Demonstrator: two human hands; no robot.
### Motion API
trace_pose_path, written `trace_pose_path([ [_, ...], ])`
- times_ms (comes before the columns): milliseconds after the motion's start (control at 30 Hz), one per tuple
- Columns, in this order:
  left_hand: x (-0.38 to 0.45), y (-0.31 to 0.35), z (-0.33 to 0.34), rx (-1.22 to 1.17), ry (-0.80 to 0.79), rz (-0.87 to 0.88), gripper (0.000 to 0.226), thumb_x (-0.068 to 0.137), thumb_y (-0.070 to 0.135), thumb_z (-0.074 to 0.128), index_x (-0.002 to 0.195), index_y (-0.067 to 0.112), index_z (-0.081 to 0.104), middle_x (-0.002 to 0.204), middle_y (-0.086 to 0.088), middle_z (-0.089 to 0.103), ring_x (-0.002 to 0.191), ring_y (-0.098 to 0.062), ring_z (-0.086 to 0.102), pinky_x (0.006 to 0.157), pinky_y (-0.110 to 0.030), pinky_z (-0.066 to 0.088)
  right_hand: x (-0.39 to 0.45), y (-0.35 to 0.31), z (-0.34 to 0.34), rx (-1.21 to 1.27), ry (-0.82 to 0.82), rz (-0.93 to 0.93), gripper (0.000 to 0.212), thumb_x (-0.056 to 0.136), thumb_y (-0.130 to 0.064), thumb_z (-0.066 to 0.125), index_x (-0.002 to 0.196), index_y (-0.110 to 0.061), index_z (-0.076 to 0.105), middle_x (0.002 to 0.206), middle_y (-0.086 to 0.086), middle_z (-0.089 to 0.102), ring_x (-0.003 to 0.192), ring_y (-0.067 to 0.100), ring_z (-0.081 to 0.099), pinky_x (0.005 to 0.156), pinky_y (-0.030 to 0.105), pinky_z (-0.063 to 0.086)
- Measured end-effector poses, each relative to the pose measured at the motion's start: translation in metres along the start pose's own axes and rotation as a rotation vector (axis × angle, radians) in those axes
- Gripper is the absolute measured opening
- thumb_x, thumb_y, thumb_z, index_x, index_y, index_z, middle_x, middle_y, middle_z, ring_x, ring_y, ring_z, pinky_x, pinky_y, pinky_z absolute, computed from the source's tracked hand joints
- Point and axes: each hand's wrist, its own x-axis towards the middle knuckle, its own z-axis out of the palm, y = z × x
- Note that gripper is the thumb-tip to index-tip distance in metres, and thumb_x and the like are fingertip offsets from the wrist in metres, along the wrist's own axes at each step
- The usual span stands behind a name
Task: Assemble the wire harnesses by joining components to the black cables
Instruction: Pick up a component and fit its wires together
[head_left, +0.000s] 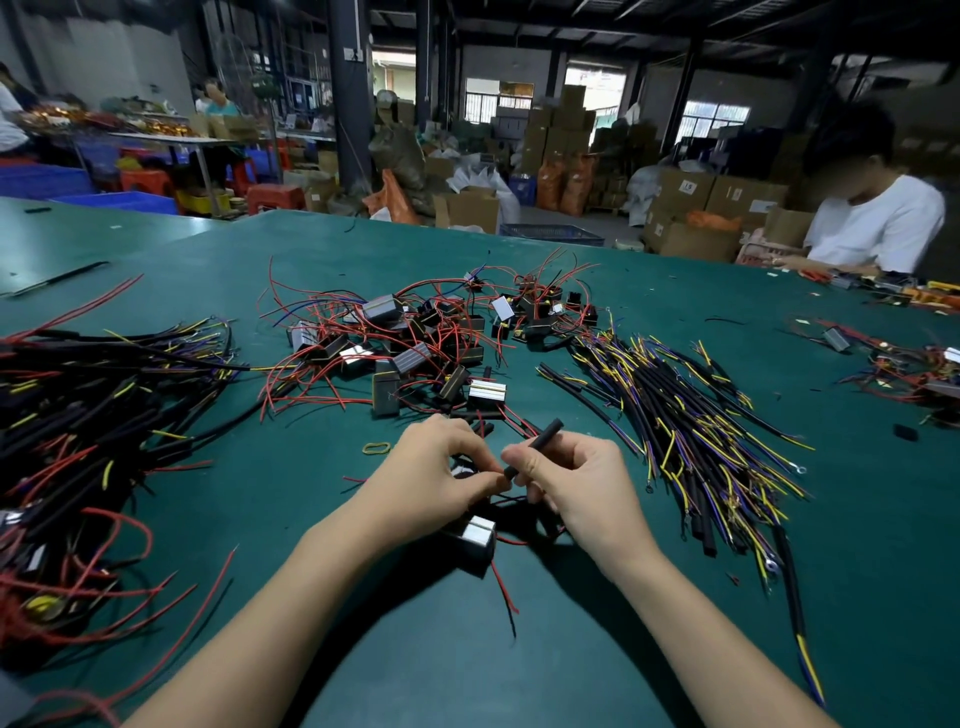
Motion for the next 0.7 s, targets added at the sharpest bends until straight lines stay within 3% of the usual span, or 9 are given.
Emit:
trace_pose_path([
  [200, 0.001, -0.001, -0.002, -0.109, 0.002, -0.04, 0.026, 0.066, 0.024, 0.086, 0.084, 0.028, 0.066, 0.077, 0.009, 0.069, 0.072, 0.004, 0.059, 0.065, -0.006, 0.039, -0.002, 0.003, 0.002, -0.032, -0.067, -0.002, 0.015, 0.079, -0.008, 0.074, 0.067, -0.015, 0.072, 0.051, -0.006, 0.063, 0.046, 0.0, 0.052, 0.046, 0.01, 0.039],
  [400, 0.0, -0.001, -0.001, -0.105, 0.018, 0.004, 0.026, 0.075, 0.016, 0.079, 0.094, 0.026, 0.063, 0.073, 0.008, 0.067, 0.067, 0.002, 0.057, 0.063, -0.006, 0.038, 0.001, 0.002, -0.004, -0.096, -0.124, -0.005, 0.016, 0.091, -0.018, 0.061, 0.079, -0.01, 0.068, 0.063, 0.003, 0.061, 0.051, 0.005, 0.048, 0.051, 0.015, 0.036],
  [600, -0.002, -0.002, -0.002, -0.083, -0.063, -0.007, 0.013, 0.078, 0.014, 0.075, 0.084, 0.019, 0.065, 0.076, -0.001, 0.067, 0.071, -0.011, 0.059, 0.067, -0.019, 0.045, 0.004, 0.002, -0.009, 0.056, 0.04, -0.06, 0.017, 0.094, -0.013, 0.055, 0.087, 0.0, 0.063, 0.063, -0.001, 0.063, 0.053, 0.011, 0.053, 0.046, 0.018, 0.037],
  [700, -0.002, 0.0, -0.003, -0.088, -0.076, -0.012, 0.012, 0.079, 0.02, 0.075, 0.087, 0.02, 0.066, 0.082, 0.003, 0.069, 0.076, -0.007, 0.06, 0.069, -0.017, 0.043, 0.005, 0.0, -0.011, 0.057, 0.058, -0.084, 0.015, 0.093, -0.012, 0.058, 0.082, -0.006, 0.067, 0.061, -0.005, 0.061, 0.055, 0.011, 0.051, 0.048, 0.018, 0.037],
])
